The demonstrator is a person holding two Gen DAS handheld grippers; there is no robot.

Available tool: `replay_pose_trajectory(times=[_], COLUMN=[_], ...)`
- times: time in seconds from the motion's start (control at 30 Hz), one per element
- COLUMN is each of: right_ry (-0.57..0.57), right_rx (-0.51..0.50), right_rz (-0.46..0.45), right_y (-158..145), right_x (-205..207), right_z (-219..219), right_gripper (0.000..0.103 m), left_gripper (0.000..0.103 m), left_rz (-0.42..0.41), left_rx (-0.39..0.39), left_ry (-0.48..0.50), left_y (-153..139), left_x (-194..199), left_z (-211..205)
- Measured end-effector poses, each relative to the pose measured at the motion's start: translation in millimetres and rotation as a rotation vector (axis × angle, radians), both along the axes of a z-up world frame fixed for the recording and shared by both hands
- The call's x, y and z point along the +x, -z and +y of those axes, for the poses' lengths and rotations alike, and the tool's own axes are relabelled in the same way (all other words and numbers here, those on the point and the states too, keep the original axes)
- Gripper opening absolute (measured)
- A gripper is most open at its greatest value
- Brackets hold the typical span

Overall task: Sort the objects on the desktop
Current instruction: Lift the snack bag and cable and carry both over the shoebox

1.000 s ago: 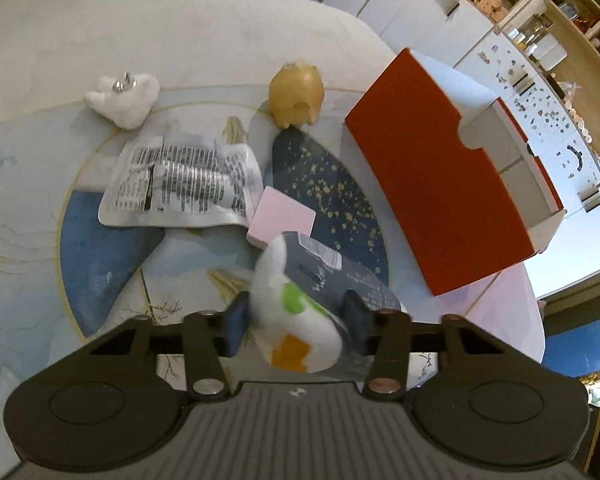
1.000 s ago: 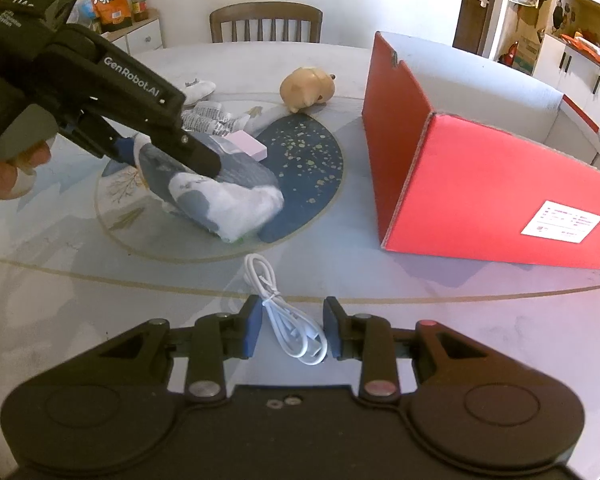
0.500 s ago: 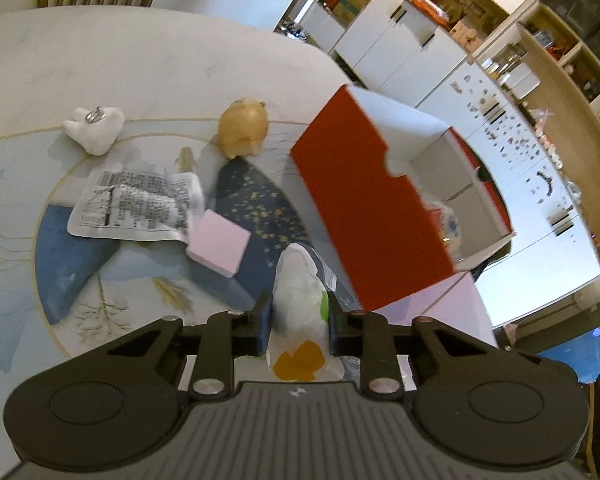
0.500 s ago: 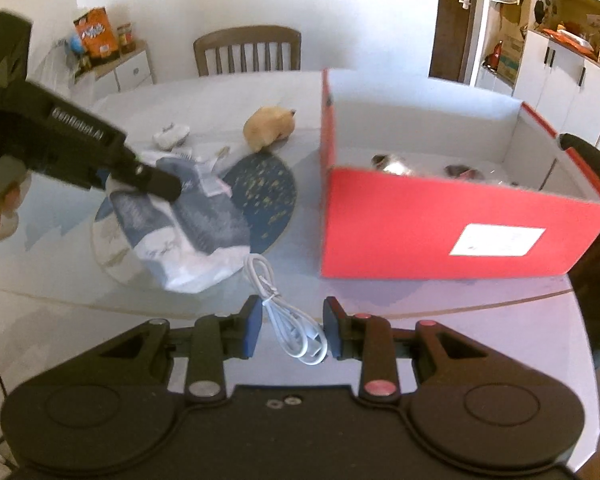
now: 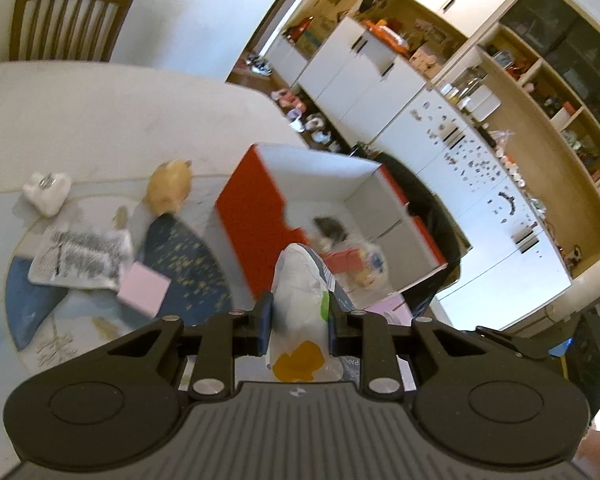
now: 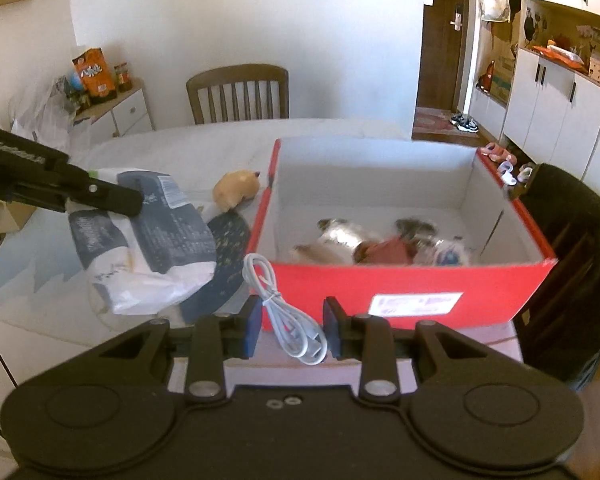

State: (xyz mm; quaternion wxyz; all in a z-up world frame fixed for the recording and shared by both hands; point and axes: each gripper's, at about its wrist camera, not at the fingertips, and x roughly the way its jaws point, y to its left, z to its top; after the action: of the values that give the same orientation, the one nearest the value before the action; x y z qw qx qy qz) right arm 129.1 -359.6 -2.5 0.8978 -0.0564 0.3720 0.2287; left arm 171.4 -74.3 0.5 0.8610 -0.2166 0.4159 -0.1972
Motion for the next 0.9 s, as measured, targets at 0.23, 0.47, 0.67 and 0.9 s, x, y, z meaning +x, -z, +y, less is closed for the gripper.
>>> replay_pose_trajectory(times=[0.23, 0.47, 0.67, 0.9], right_ry=[-0.002, -0.01, -0.008, 0.006], right_rx=[0.002, 0.002, -0.004, -0.019], right_rz=[-0.019, -0.035, -0.045, -0.036], right_y=[-11.3, -16.6, -14.9, -8.4], right_x=[24.3, 51.2, 73.0, 99.2], right_z=[-23.3, -39.7, -54.1, -68.0], right_gripper=[0.032, 0.032, 0.032, 0.032], left_gripper=[0.024, 0.024, 0.024, 0.024], left_rz=[-0.04, -0.067, -0.089, -0.098], left_rx=[0.002, 0.04, 0.065, 0.101], left_ry=[0.009, 0.014, 0.015, -0.001], left_y=[-14.7, -22.4, -24.5, -16.8], left_x=[16.0, 38.8, 59.4, 86.1], left_z=[-25.8, -54.9, -80.4, -106.7])
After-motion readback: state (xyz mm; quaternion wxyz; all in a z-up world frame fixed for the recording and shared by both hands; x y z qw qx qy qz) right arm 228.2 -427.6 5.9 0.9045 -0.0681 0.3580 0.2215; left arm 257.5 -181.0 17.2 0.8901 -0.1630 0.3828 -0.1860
